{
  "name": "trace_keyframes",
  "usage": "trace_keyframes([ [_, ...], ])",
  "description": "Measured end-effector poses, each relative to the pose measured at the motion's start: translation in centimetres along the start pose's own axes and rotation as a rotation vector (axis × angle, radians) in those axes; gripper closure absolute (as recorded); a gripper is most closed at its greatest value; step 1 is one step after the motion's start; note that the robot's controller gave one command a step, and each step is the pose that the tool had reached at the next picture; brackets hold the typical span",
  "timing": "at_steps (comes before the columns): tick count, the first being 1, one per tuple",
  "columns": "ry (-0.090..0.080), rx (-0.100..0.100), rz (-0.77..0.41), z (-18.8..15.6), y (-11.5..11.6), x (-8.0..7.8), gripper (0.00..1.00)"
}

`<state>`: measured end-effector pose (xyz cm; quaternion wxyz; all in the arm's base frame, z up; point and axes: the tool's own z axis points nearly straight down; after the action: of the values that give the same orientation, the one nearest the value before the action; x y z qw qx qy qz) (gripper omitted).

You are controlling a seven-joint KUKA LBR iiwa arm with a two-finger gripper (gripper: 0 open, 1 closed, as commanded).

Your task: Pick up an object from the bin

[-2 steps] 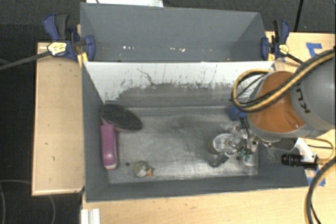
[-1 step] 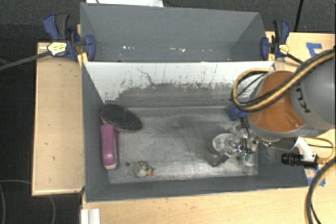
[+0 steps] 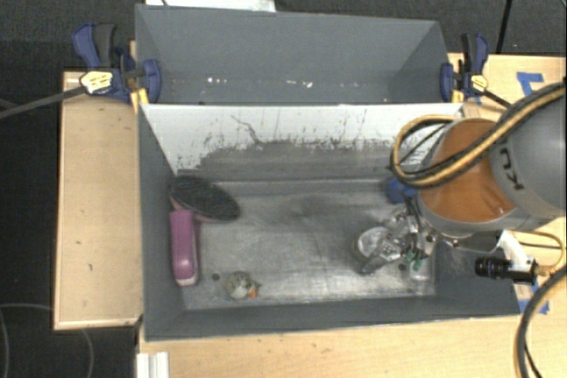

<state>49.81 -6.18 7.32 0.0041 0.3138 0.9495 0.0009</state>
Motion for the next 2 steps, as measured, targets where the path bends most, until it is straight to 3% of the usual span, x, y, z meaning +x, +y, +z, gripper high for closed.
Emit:
trace_keyframes([
  [1,-0.001,0.000,-0.006,-8.2,0.2,-0.3,1.00],
  [2,0.003,0.002,-0.014,-9.5,0.2,-0.3,1.00],
])
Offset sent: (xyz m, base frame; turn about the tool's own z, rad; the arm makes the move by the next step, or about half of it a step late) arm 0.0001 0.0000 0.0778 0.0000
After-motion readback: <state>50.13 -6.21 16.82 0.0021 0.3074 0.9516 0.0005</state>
